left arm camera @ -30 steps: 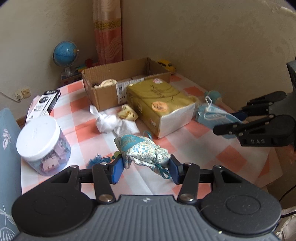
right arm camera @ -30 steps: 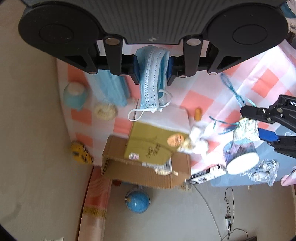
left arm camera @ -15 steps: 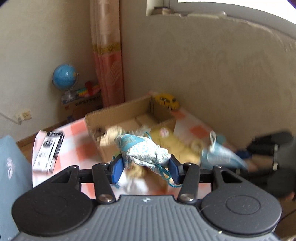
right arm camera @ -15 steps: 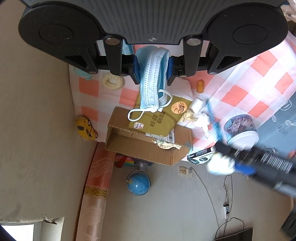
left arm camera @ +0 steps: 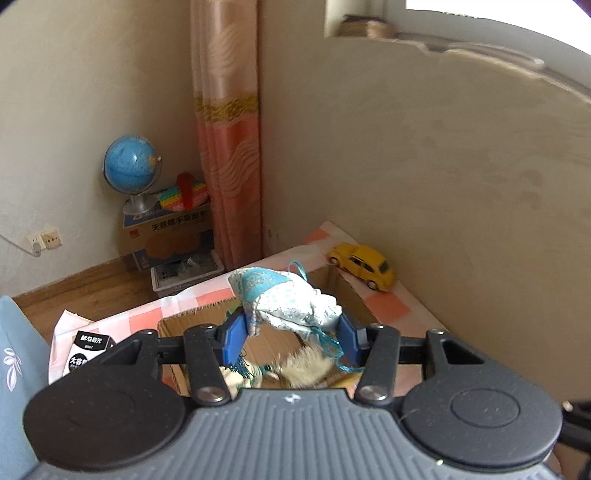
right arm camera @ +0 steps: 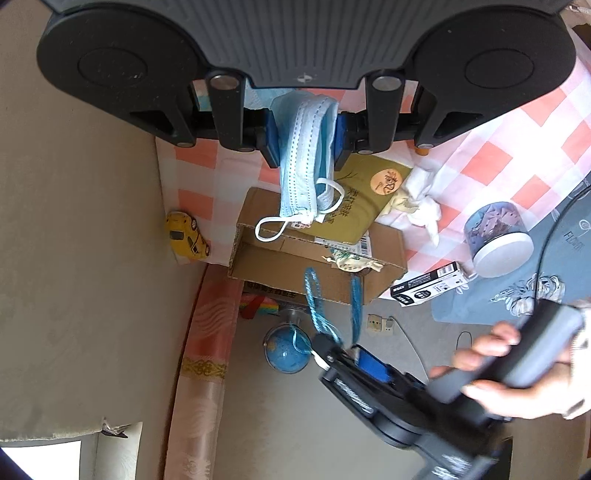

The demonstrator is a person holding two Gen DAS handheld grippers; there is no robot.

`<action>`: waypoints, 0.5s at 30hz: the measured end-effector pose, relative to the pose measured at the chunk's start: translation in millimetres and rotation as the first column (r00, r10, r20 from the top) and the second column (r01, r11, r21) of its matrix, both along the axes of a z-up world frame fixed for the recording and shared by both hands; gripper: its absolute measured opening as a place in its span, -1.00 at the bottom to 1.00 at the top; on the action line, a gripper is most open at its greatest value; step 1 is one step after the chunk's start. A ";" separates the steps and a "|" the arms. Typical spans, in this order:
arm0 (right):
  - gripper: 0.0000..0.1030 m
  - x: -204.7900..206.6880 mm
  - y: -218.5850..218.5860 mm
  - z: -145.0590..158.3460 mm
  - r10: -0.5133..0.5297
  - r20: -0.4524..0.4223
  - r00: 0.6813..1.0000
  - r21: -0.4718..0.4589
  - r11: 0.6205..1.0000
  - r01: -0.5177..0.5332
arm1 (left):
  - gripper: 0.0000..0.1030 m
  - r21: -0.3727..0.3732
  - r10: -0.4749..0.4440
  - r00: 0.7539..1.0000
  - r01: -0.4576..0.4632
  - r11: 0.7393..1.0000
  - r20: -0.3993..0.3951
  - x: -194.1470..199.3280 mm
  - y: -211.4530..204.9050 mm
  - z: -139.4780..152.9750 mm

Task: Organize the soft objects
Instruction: 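Carry the sachet with the left gripper into the box and release while the right lifts the mask, then carry the blue face mask with the right gripper into the box and release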

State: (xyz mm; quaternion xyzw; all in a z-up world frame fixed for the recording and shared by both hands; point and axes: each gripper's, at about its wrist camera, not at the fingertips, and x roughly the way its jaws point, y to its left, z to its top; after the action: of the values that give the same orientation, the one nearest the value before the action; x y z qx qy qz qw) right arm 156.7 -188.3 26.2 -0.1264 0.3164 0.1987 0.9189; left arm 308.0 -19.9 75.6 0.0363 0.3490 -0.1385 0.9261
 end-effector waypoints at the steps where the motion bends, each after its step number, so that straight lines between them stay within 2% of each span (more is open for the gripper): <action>1: -0.36 2.2 -0.8 -0.3 -0.003 -0.001 1.000 0.001 1.000 0.003 | -0.01 0.003 0.011 1.000 -0.011 1.000 -0.007 9.0 -1.8 -4.4; 6: -0.36 14.4 -5.0 -2.3 -0.019 -0.003 1.000 -0.003 1.000 0.019 | -0.01 -0.016 0.057 0.997 -0.058 0.998 -0.058 41.5 -5.5 -32.5; 7: -0.36 16.3 -5.4 -2.9 -0.021 -0.003 1.000 -0.004 1.000 0.021 | 0.11 -0.015 0.063 0.996 -0.064 0.998 -0.059 46.0 -5.9 -39.0; 8: -0.36 18.6 -5.9 -3.2 -0.025 -0.004 1.000 -0.005 1.000 0.025 | 0.46 -0.012 0.070 0.995 -0.071 0.997 -0.066 51.0 -6.2 -46.1; 10: -0.36 22.1 -7.0 -3.5 -0.030 -0.007 1.000 -0.004 1.000 0.030 | 0.71 -0.006 0.094 0.993 -0.095 0.996 -0.065 55.6 -4.3 -56.4; 15: -0.36 28.3 -5.5 -4.4 -0.033 -0.005 0.999 -0.018 0.999 0.033 | 0.72 -0.021 0.097 0.994 -0.099 0.995 -0.058 42.6 5.8 -60.1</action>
State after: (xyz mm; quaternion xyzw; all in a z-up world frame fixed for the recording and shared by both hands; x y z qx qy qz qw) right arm 184.9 -193.9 21.8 -0.1286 0.3227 0.1811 0.9201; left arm 350.6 -14.1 15.5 0.0038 0.3749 -0.0980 0.9219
